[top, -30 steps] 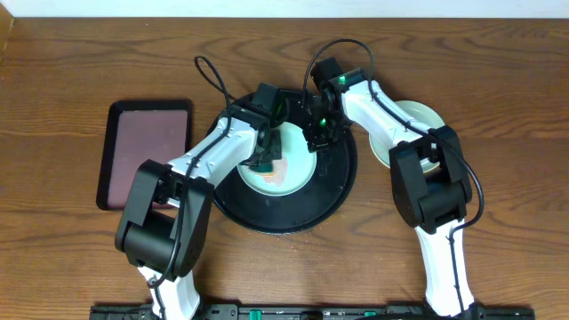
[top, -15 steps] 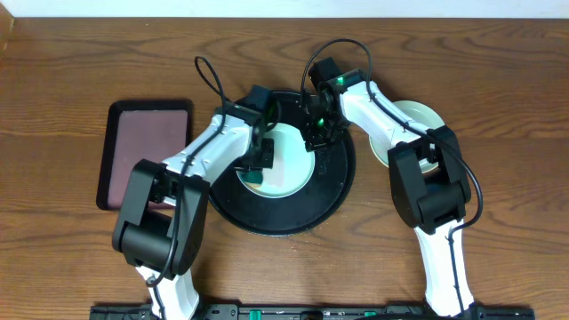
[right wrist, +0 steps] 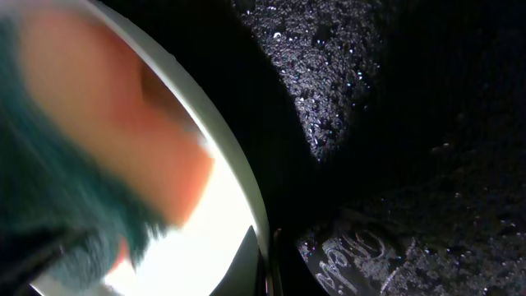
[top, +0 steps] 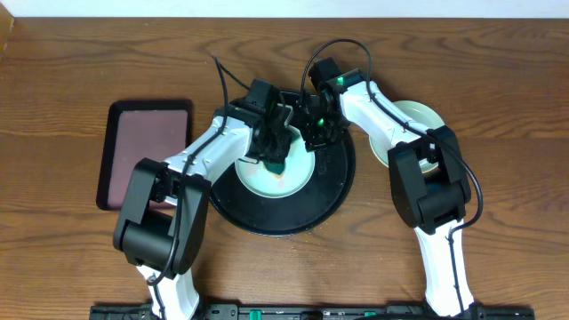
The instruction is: Clean dirty plates on tray and stack at the side
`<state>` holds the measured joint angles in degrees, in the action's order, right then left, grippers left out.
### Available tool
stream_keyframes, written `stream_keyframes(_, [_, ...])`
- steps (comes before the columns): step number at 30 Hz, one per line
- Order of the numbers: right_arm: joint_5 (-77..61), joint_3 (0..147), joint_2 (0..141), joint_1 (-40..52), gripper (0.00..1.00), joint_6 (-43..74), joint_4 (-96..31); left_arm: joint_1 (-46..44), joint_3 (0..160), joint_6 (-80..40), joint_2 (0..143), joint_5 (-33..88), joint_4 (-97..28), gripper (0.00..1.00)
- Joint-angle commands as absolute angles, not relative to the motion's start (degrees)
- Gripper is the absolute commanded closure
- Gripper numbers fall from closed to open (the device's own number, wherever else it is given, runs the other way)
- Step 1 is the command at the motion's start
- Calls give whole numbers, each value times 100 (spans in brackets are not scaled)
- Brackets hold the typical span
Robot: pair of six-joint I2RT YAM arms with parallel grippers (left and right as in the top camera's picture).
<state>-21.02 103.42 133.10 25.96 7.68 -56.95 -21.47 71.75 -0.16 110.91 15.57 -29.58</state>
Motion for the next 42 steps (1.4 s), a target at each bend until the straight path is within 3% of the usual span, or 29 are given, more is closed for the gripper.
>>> stream_keyframes(1, [-1695, 10204, 13443, 2609, 99, 873, -5760, -2123, 7133, -456, 11209, -32, -2729, 93])
stream_keyframes(7, [-1656, 10204, 13443, 2620, 99, 873, -5754, -2008, 7214, -1293, 11135, -1382, -3013, 93])
stream_keyframes(19, [-1651, 10204, 13443, 2620, 99, 897, -5760, -1664, 7808, -1538, 9988, -1463, -4606, 93])
stream_keyframes(30, [-1625, 10206, 13244, 2641, 99, 1249, -5763, -217, 7885, -1535, 9098, -1138, -5454, 93])
stream_keyframes(42, [1037, 10206, 11631, 3232, 99, 1334, -5837, 801, 7861, -1535, 9100, -342, -5511, 93])
